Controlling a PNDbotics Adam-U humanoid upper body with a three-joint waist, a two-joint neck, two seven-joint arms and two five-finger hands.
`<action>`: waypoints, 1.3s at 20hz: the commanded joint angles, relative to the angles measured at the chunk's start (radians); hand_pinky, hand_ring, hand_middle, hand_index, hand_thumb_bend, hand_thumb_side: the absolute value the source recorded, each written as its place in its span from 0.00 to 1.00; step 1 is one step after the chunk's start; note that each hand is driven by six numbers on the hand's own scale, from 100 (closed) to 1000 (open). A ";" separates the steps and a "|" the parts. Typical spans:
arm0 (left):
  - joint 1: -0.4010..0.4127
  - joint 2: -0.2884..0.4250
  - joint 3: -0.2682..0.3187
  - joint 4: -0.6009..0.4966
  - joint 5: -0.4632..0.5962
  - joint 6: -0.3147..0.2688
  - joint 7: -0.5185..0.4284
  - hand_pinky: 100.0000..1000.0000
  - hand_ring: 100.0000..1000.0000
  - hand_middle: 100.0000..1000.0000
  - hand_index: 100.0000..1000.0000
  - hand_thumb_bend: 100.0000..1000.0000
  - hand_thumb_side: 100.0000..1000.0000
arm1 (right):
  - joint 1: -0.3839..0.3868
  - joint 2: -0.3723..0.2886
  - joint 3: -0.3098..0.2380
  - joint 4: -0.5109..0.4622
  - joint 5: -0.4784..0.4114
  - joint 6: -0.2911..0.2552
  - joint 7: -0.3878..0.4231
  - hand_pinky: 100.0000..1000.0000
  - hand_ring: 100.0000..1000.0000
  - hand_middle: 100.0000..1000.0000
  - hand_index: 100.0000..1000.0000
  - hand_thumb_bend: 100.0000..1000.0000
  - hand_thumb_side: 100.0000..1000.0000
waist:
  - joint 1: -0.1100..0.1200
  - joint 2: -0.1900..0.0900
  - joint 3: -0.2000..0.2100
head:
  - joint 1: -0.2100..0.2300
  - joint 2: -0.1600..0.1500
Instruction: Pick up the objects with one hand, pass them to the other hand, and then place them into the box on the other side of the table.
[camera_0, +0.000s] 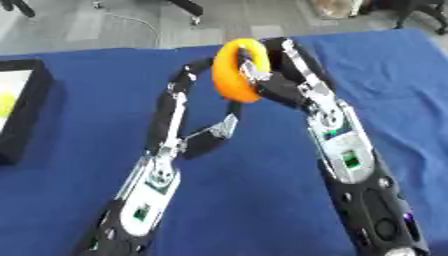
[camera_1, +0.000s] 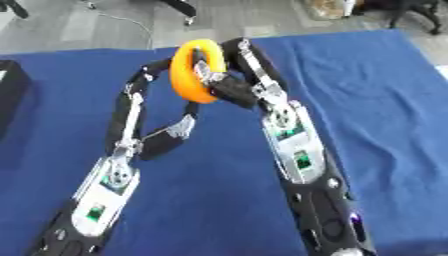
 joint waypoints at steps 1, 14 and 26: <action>-0.014 -0.005 -0.007 -0.017 -0.014 -0.014 -0.005 0.88 0.87 0.78 0.90 0.25 0.31 | -0.013 0.008 0.002 0.003 -0.008 0.009 0.005 0.49 0.35 0.19 0.18 0.00 0.37 | -0.011 -0.008 -0.001 | -0.005 -0.003; -0.018 -0.017 -0.011 -0.014 -0.038 -0.032 -0.001 0.87 0.87 0.79 0.90 0.23 0.28 | -0.011 0.009 0.026 0.027 -0.041 0.026 0.060 0.49 0.35 0.20 0.18 0.00 0.36 | -0.014 -0.007 -0.002 | -0.008 -0.003; -0.027 -0.035 -0.015 0.004 -0.013 -0.024 0.008 0.68 0.63 0.51 0.69 0.00 0.34 | -0.009 -0.019 0.044 0.010 -0.132 0.035 0.125 0.49 0.36 0.20 0.19 0.00 0.36 | -0.016 -0.005 -0.004 | -0.004 -0.003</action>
